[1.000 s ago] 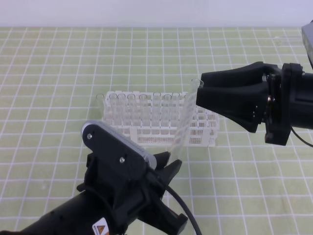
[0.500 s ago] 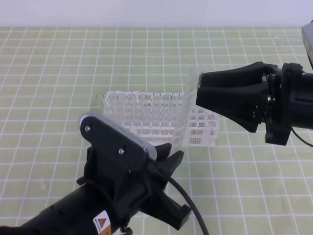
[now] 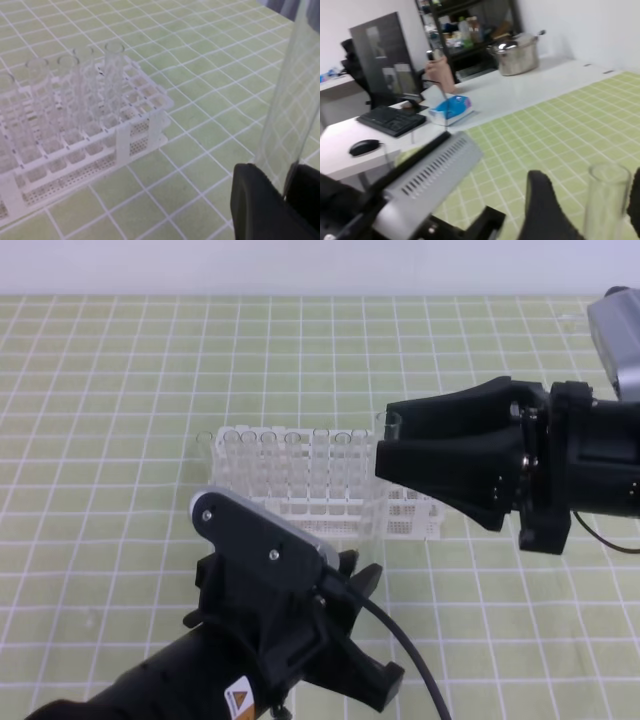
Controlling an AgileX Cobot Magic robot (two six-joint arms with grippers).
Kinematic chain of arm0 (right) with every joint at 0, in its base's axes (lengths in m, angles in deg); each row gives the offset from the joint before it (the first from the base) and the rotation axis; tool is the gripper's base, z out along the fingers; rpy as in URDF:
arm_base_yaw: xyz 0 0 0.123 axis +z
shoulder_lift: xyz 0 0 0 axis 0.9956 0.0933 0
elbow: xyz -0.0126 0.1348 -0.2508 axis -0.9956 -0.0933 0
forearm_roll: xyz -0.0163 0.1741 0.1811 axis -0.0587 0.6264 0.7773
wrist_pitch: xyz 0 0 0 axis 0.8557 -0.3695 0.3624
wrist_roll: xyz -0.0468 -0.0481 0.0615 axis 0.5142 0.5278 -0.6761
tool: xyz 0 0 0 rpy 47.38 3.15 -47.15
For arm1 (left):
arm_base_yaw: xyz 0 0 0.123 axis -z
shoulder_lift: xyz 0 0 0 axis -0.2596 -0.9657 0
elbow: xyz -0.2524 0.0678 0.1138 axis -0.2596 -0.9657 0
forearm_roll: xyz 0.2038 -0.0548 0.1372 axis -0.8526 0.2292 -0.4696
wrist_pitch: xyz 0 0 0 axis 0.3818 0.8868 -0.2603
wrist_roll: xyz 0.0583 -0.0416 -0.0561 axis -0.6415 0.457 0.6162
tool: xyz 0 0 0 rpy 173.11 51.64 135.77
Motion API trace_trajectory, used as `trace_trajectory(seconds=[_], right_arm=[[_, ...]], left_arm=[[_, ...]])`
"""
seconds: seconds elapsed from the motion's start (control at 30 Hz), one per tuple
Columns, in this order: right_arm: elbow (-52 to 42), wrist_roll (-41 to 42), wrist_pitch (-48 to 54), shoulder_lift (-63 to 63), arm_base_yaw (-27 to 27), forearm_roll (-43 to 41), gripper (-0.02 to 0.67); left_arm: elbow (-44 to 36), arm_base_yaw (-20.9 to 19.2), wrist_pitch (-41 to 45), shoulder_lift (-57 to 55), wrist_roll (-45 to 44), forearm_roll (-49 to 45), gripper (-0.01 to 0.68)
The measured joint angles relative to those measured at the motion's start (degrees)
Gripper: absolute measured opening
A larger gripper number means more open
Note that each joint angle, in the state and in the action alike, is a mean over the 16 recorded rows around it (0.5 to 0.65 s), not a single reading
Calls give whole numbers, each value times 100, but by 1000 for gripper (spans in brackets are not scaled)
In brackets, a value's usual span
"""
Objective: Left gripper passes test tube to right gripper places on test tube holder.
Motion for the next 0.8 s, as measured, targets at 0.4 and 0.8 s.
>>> trace_trajectory(seconds=[0.4,0.8], right_arm=[[0,0,-324,33,42,0,342],[109,0,-203,278,42,1,342]], left_arm=[[64,0,77,-62,43,-18,62],[222,1,96,-85,41,-54,58]])
